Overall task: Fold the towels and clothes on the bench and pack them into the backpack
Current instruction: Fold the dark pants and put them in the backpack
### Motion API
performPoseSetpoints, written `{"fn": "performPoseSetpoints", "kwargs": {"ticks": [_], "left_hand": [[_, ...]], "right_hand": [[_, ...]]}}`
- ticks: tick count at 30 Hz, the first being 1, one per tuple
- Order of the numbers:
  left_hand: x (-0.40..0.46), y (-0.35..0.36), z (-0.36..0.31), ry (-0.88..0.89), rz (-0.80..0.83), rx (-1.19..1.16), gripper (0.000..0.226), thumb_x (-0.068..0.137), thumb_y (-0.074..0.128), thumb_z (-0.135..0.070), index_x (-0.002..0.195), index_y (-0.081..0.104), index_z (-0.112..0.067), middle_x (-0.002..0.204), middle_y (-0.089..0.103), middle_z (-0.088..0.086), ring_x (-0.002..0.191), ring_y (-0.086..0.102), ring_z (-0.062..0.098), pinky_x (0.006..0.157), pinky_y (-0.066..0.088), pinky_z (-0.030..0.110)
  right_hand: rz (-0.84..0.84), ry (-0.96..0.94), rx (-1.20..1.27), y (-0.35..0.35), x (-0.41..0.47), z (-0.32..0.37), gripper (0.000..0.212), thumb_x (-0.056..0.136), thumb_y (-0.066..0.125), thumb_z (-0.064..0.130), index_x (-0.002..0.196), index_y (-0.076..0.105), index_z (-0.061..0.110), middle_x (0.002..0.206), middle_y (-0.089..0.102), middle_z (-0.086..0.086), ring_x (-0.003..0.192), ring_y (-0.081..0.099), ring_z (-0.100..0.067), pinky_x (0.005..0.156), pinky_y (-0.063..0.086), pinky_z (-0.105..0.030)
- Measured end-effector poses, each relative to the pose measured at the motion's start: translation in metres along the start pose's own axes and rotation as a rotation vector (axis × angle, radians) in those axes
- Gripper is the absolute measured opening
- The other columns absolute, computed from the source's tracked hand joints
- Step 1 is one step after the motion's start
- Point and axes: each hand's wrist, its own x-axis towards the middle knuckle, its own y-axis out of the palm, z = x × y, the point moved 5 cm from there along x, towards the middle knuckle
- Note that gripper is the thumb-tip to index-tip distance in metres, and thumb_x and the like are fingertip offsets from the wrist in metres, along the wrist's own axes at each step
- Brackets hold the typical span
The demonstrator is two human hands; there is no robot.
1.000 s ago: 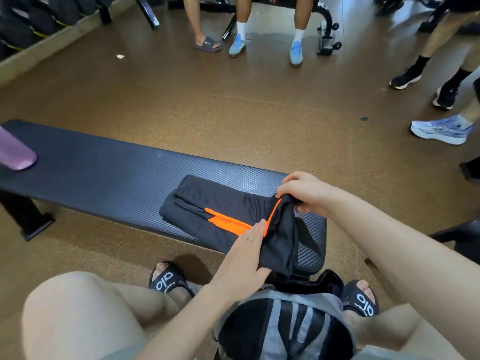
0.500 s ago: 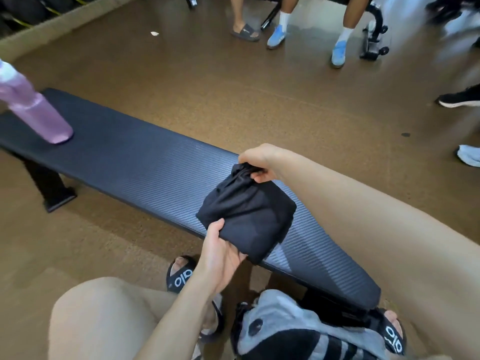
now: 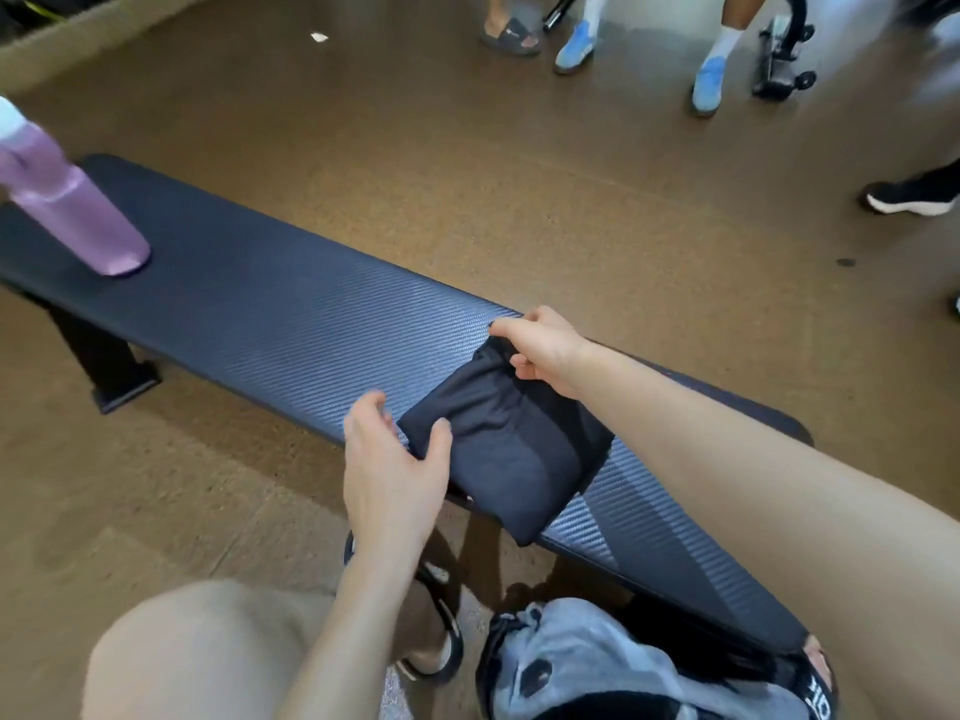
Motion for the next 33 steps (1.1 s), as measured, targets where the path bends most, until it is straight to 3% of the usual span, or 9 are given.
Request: {"fn": "performPoseSetpoints", "kwargs": {"ticks": [2,4,7,9,13,16,20,26,33], "left_hand": [[0.019,0.014,-0.015,0.111,0.183,0.095,0.086,0.087,0.065,-0.058,0.153,0.026,-0.020,0.152,0.039,0.002,0.140,0.039,0.021,0.111,0.039,0.043],[0.042,0.033,-0.022,0.100,0.379,0.233,0.096,0.083,0.067,-0.064,0.154,0.026,-0.014,0.154,0.038,0.008,0.142,0.036,0.028,0.112,0.038,0.046],[0.064,0.044,-0.026,0.054,0.521,0.443,0.079,0.079,0.071,-0.064,0.131,0.048,-0.010,0.132,0.051,0.010,0.123,0.050,0.032,0.094,0.047,0.045],[0.068,0.048,-0.031,0.012,0.606,0.392,0.059,0.079,0.075,-0.055,0.114,0.052,-0.014,0.115,0.058,0.005,0.108,0.056,0.027,0.080,0.046,0.039],[0.067,0.049,-0.044,-0.043,0.693,0.327,0.041,0.079,0.080,-0.043,0.101,0.060,-0.014,0.092,0.056,-0.001,0.084,0.054,0.018,0.063,0.037,0.032],[0.060,0.048,-0.050,-0.169,0.784,0.228,0.035,0.077,0.080,-0.035,0.097,0.065,-0.011,0.097,0.066,0.003,0.085,0.065,0.020,0.066,0.048,0.032],[0.031,0.050,-0.061,-0.273,0.964,-0.035,0.030,0.090,0.068,-0.025,0.119,0.069,-0.016,0.109,0.077,0.008,0.101,0.074,0.028,0.098,0.055,0.046],[-0.012,0.045,-0.065,-0.409,0.985,-0.349,0.030,0.096,0.063,-0.023,0.125,0.067,-0.018,0.114,0.076,0.007,0.107,0.072,0.025,0.098,0.054,0.041],[-0.051,0.055,-0.068,-0.406,1.019,-0.359,0.030,0.093,0.060,-0.015,0.123,0.067,-0.015,0.115,0.075,0.007,0.098,0.074,0.024,0.077,0.059,0.034]], "right_hand": [[-0.042,-0.053,-0.032,-0.002,-0.007,-0.005,0.062,0.089,0.067,0.035,0.141,0.041,0.014,0.091,0.059,-0.003,0.073,0.059,-0.015,0.070,0.055,-0.030],[-0.085,-0.121,-0.056,-0.005,-0.015,-0.009,0.066,0.090,0.063,0.037,0.147,0.037,0.018,0.099,0.064,-0.006,0.072,0.066,-0.016,0.084,0.059,-0.036],[-0.181,-0.348,-0.072,-0.015,-0.039,-0.012,0.061,0.094,0.060,0.033,0.149,0.035,0.022,0.137,0.047,-0.003,0.079,0.069,-0.012,0.088,0.057,-0.038],[-0.324,-0.451,-0.107,-0.030,-0.061,-0.022,0.056,0.093,0.061,0.029,0.144,0.040,0.021,0.134,0.043,0.003,0.085,0.064,-0.009,0.086,0.050,-0.031],[-0.555,-0.213,-0.039,-0.064,-0.091,-0.079,0.061,0.080,0.072,0.039,0.129,0.043,0.019,0.124,0.049,-0.003,0.101,0.057,-0.021,0.091,0.048,-0.039],[-0.401,0.099,0.152,-0.058,-0.103,-0.122,0.086,0.057,0.075,0.063,0.123,0.037,0.021,0.122,0.055,-0.006,0.108,0.060,-0.029,0.095,0.053,-0.050],[-0.304,0.113,0.313,-0.041,-0.108,-0.137,0.095,0.047,0.081,0.064,0.123,0.044,0.021,0.121,0.060,0.000,0.109,0.063,-0.025,0.096,0.053,-0.050],[-0.142,0.190,0.667,-0.055,-0.118,-0.150,0.059,0.071,0.086,0.022,0.122,0.058,0.016,0.111,0.071,-0.007,0.097,0.070,-0.029,0.084,0.059,-0.046],[-0.106,0.077,0.730,-0.099,-0.145,-0.161,0.059,0.067,0.084,0.007,0.121,0.062,0.010,0.107,0.076,-0.012,0.097,0.074,-0.032,0.085,0.060,-0.054]]}}
